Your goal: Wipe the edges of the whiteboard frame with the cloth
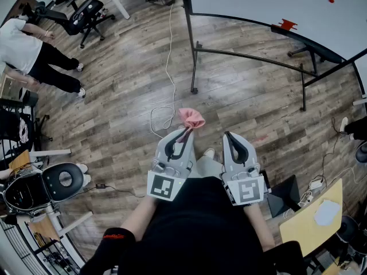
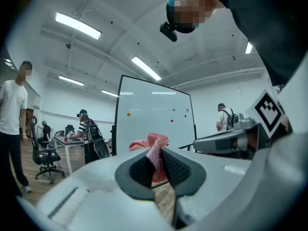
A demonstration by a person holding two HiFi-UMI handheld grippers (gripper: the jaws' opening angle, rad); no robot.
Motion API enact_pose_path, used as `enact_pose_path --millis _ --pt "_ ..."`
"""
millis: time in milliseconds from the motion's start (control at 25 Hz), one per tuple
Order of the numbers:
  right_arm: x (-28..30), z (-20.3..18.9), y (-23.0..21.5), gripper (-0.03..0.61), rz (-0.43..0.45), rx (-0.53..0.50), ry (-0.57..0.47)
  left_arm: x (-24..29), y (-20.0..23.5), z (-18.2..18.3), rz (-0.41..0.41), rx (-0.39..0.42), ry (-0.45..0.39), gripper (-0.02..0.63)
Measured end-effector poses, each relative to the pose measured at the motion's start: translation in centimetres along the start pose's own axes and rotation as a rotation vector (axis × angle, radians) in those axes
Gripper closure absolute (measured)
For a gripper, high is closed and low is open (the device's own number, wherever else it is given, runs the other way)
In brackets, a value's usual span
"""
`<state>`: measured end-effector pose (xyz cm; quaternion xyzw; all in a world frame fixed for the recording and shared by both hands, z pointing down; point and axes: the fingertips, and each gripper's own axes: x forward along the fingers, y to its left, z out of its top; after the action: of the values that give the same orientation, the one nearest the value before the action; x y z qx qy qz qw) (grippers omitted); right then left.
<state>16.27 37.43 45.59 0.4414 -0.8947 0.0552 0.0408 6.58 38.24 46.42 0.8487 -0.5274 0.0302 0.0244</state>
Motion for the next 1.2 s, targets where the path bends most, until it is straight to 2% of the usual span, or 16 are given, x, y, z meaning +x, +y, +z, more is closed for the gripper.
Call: enact_pose_path --millis 440,880,1200 --pt "0.0 -0.8 0.8 0.578 0.033 -0.013 0.013 -1.2 0.5 -1.3 0.052 -0.021 0.024 0.592" --pt "0.0 0.1 -0.7 0.577 0.019 0.000 -0.010 0.2 -0.1 -0.2 0.048 0.010 0.006 0.592" --pt "1.4 -0.1 -1.7 0.577 0.004 -0.015 -0.002 2.0 1.4 -0.3 0.049 -0.014 -0.009 0.592"
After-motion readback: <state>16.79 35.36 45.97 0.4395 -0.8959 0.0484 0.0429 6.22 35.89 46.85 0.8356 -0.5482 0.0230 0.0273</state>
